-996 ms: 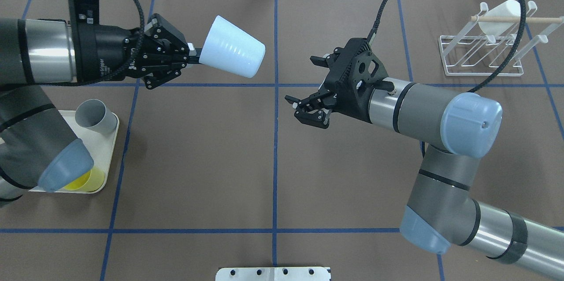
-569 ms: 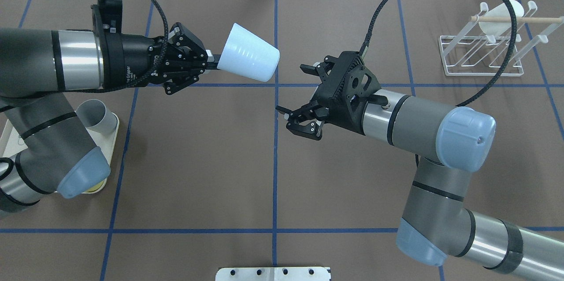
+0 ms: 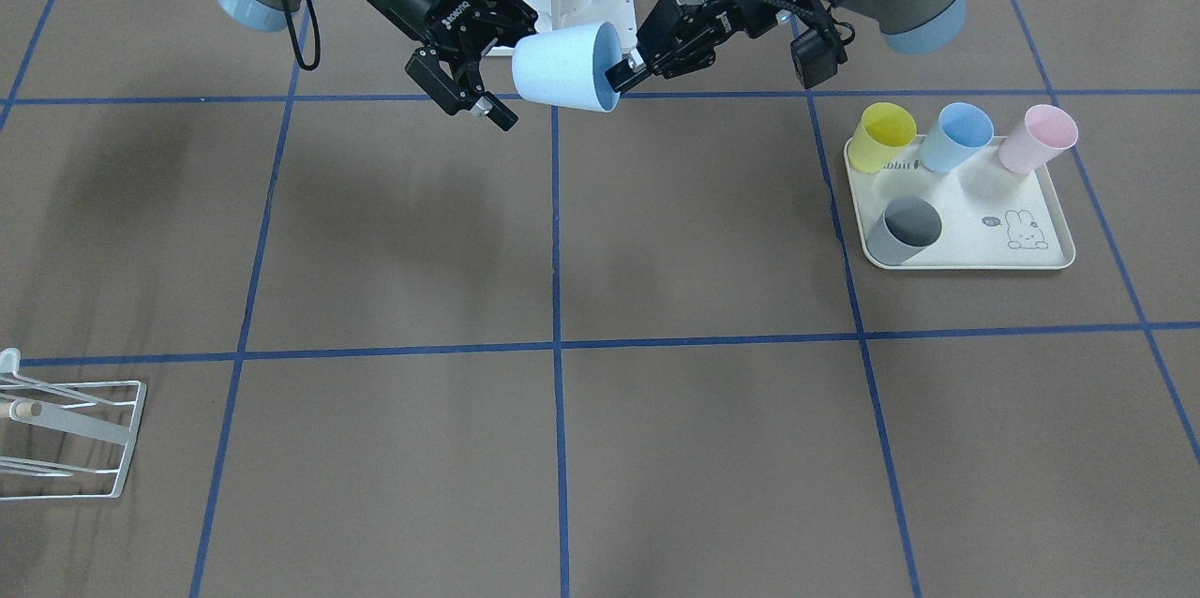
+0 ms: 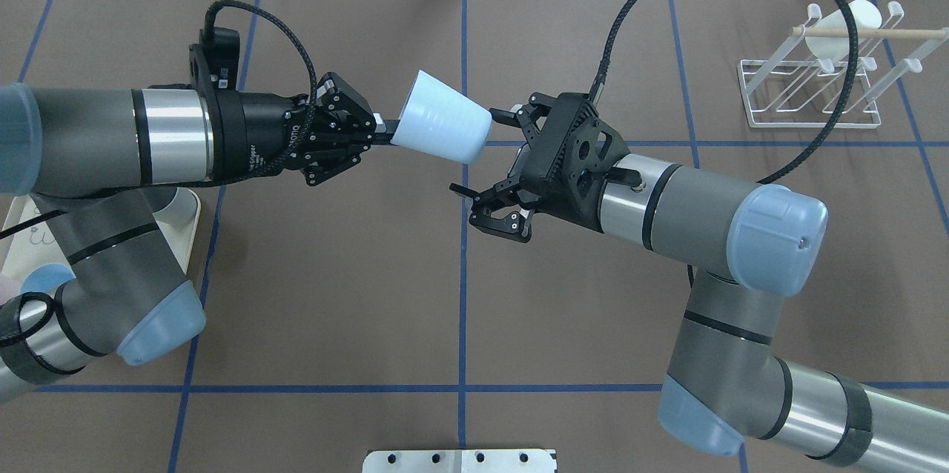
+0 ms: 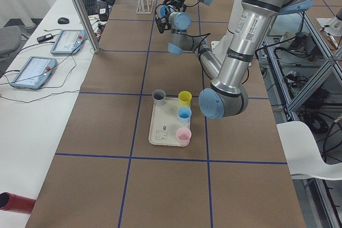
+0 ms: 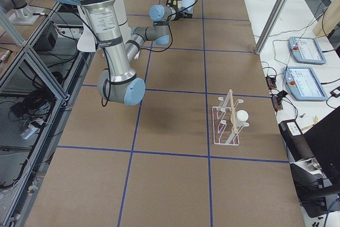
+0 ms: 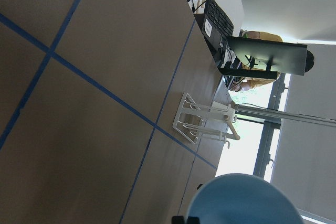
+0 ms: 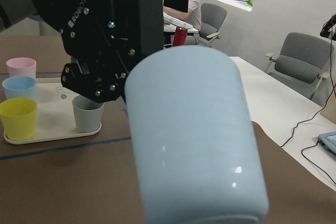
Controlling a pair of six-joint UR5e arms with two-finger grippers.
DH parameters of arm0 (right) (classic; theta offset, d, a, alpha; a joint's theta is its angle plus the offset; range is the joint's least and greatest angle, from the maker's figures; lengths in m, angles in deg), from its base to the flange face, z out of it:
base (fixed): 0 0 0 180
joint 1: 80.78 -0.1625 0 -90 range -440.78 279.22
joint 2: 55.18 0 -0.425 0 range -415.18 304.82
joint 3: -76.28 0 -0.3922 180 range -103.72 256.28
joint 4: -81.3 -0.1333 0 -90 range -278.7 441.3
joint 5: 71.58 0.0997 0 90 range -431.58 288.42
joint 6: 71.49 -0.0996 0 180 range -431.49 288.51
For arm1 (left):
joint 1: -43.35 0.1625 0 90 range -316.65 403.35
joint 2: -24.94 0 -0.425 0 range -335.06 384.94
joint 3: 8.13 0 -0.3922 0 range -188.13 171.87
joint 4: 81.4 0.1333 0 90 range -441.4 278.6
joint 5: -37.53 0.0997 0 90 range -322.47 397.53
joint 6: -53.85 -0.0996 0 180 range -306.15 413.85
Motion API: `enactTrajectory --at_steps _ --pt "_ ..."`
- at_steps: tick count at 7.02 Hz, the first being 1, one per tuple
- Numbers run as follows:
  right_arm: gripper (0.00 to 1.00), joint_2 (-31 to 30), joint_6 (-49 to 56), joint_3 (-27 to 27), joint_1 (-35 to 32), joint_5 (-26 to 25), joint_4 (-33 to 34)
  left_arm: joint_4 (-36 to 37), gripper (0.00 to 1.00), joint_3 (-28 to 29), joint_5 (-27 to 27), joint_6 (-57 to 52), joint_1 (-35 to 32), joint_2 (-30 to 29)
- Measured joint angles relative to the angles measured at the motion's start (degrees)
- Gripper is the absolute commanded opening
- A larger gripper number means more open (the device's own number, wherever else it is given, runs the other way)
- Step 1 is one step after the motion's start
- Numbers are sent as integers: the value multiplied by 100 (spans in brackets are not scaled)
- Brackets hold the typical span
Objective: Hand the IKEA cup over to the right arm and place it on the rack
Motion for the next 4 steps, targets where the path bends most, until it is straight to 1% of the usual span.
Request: enactTrajectory --at_steps 2,4 --pt "99 10 13 -1 15 -5 -6 0 0 13 15 -22 90 20" --pt "99 12 17 -1 27 -4 -5 0 0 76 143 -31 174 17"
